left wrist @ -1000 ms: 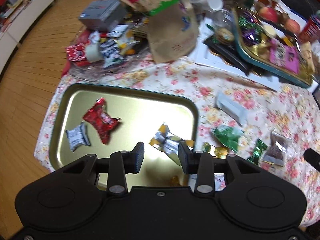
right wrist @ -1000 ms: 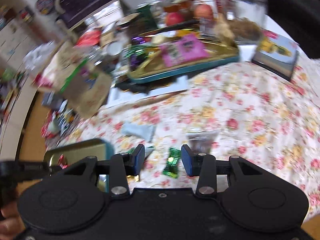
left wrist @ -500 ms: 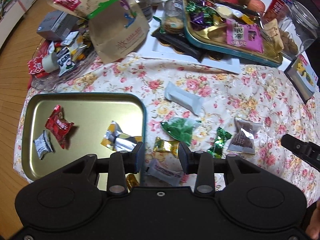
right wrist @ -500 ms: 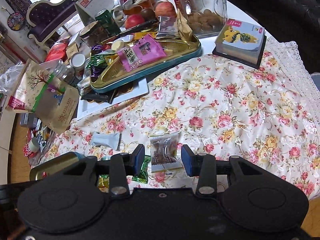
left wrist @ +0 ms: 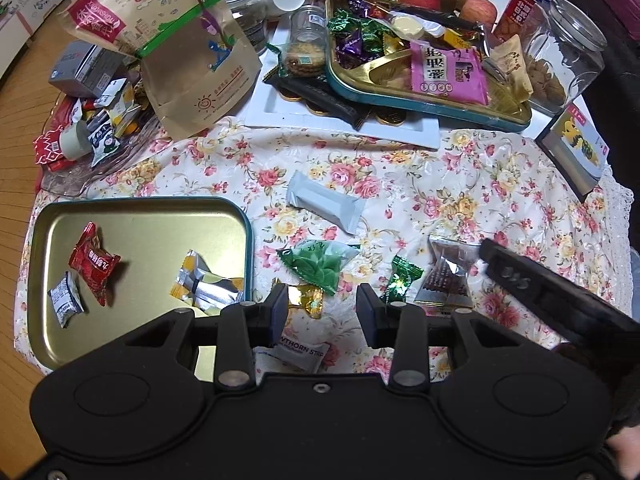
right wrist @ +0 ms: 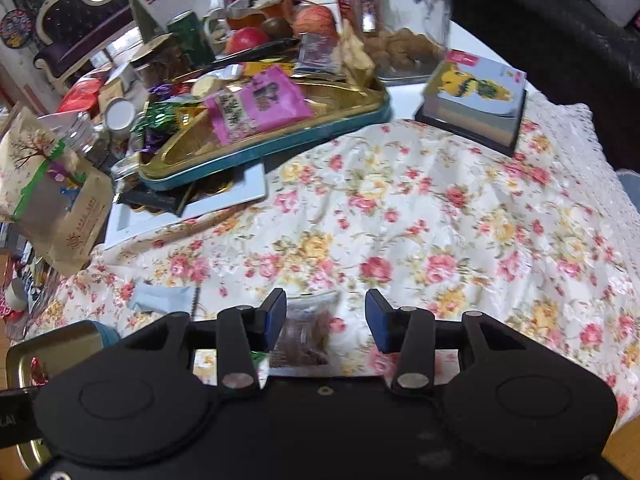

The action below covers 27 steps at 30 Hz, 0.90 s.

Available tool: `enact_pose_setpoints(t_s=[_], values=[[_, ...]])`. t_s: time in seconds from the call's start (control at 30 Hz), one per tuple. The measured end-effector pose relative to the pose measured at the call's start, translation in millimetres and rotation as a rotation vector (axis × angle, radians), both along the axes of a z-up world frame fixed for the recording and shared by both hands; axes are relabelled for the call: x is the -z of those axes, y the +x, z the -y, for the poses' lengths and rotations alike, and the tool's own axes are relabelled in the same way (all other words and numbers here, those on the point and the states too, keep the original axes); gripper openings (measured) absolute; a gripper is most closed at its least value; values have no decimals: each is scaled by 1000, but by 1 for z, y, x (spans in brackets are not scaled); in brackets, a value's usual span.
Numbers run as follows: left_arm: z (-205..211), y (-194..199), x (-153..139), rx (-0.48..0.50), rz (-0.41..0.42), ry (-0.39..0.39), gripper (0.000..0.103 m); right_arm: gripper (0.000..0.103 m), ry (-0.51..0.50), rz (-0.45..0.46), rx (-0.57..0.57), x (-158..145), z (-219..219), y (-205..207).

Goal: Organize snacks
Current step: 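Grasp the clear packet of brown cookie with the right tool, then grasp the white bar wrapper with the left tool while the right tool holds the cookie packet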

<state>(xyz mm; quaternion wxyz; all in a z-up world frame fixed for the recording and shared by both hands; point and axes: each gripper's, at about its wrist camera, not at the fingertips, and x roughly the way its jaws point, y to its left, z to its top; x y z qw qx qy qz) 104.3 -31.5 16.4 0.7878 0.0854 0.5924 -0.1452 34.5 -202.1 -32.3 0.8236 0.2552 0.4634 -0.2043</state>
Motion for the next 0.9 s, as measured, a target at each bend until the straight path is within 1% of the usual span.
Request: enact_pose_setpoints(t_s=[0.1,0.17,0.37,0.6,0.73,0.77,0.9], values=[[-1,-1,-3,4,1,-14,48,48,19,-21,-45,8,-8,10],[-2,-1,-5,7,6,-19,48,48,26,-27,-53,13,-13,15],[-11,0,-10,-3,16,-32,48,48,8,-79,-43,31,-21,28],[-26,4,-13,-36,13,-51,48,49,20,-133,-15,53,-20,35],[-31,6,-14,-47,10,-64,48,50,28,-140,1,63,-17,35],[-32,6,-14,-48,9,-66,48,50,18,-126,4,63,-17,34],[-32,7,-14,-44,11,-69,48,50,-1,-135,-17,63,-19,37]])
